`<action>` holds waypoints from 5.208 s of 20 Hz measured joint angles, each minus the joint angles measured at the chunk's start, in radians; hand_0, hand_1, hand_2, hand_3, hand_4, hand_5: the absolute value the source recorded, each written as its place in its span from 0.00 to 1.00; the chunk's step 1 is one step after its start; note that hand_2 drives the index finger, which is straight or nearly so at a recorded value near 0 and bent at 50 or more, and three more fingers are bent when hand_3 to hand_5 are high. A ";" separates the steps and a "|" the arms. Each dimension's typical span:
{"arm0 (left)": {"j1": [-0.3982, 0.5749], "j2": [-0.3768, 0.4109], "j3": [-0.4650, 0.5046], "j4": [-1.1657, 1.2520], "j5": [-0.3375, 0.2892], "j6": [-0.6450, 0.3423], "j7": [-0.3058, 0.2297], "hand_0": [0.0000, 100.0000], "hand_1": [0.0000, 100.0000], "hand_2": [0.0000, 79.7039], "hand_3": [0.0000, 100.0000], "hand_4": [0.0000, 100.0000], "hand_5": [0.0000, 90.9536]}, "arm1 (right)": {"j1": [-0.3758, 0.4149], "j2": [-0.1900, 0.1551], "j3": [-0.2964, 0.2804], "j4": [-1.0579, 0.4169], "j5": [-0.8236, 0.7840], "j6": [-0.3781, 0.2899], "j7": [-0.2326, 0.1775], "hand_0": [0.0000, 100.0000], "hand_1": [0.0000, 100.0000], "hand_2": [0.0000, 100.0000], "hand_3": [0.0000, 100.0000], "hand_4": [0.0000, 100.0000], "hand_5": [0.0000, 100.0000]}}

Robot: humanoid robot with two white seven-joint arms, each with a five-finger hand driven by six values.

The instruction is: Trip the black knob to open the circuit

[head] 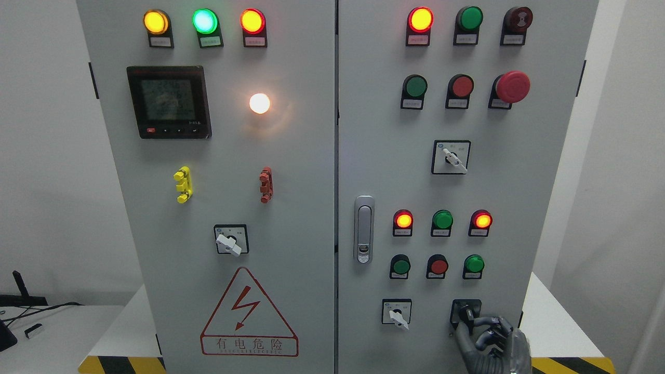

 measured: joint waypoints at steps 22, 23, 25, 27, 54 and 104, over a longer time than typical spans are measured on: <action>0.000 0.000 0.000 0.000 0.000 0.000 0.000 0.12 0.39 0.00 0.00 0.00 0.00 | 0.001 0.001 0.007 0.000 -0.005 -0.001 -0.006 0.41 0.78 0.59 0.92 0.87 0.95; 0.000 0.000 0.000 0.000 0.000 0.000 0.000 0.12 0.39 0.00 0.00 0.00 0.00 | 0.001 0.002 0.009 0.000 -0.005 -0.001 -0.006 0.41 0.77 0.59 0.92 0.87 0.95; 0.000 0.000 0.000 0.000 0.000 0.000 0.000 0.12 0.39 0.00 0.00 0.00 0.00 | 0.001 0.002 0.012 0.000 -0.006 -0.001 -0.008 0.41 0.77 0.60 0.92 0.87 0.95; 0.000 0.000 0.000 0.000 0.000 0.000 0.000 0.12 0.39 0.00 0.00 0.00 0.00 | 0.001 0.002 0.015 0.000 -0.006 -0.001 -0.009 0.40 0.77 0.60 0.92 0.87 0.95; 0.000 0.000 0.000 0.000 0.000 0.000 0.000 0.12 0.39 0.00 0.00 0.00 0.00 | 0.002 0.005 0.038 0.002 -0.011 0.002 0.003 0.37 0.73 0.61 0.94 0.89 0.95; 0.000 0.000 0.000 0.000 0.000 0.000 0.000 0.12 0.39 0.00 0.00 0.00 0.00 | 0.001 0.020 0.065 0.005 -0.042 0.001 0.027 0.33 0.71 0.61 0.96 0.90 0.96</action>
